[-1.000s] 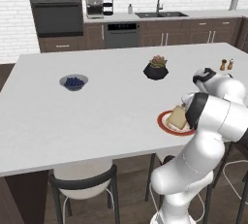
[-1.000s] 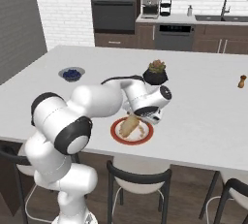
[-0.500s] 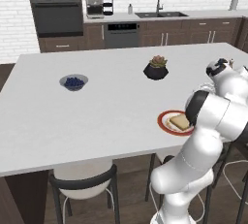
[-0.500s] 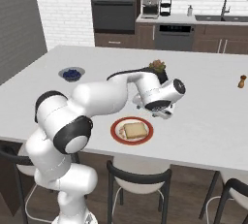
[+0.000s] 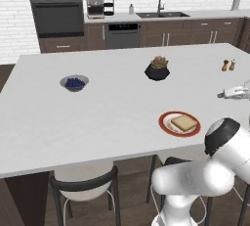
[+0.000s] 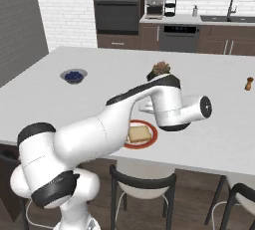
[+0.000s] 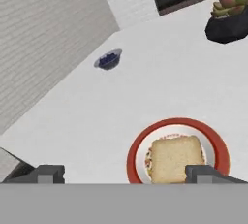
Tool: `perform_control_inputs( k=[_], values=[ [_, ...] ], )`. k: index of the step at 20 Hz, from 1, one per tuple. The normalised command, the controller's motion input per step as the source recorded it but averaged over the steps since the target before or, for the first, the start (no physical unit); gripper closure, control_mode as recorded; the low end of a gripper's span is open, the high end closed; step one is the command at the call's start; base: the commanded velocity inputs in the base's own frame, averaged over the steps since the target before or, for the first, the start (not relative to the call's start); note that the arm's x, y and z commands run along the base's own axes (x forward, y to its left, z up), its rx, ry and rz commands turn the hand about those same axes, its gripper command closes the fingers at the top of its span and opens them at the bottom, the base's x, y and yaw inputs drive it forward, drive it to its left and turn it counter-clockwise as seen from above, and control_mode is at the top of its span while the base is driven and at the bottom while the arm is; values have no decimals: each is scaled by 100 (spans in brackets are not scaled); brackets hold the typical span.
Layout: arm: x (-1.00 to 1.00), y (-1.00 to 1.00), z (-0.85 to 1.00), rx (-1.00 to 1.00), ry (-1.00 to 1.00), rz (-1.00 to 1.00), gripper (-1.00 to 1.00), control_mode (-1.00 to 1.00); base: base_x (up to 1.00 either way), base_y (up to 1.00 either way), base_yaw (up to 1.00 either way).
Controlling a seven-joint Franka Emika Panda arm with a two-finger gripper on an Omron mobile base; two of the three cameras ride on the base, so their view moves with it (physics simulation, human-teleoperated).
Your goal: Start the toaster. Once the lever pops up, take the bread to the plate on the dining counter.
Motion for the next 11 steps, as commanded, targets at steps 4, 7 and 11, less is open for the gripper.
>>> perform_control_inputs(
  k=[4,7,11],
  values=[
    [-100,0,21,-11,-69,6,-100,-100,0,0,0],
    [-100,0,24,-8,-77,1,-100,-100,0,0,0],
    [-100,-8,36,-1,-71,1,-100,-100,0,0,0]
  ],
)
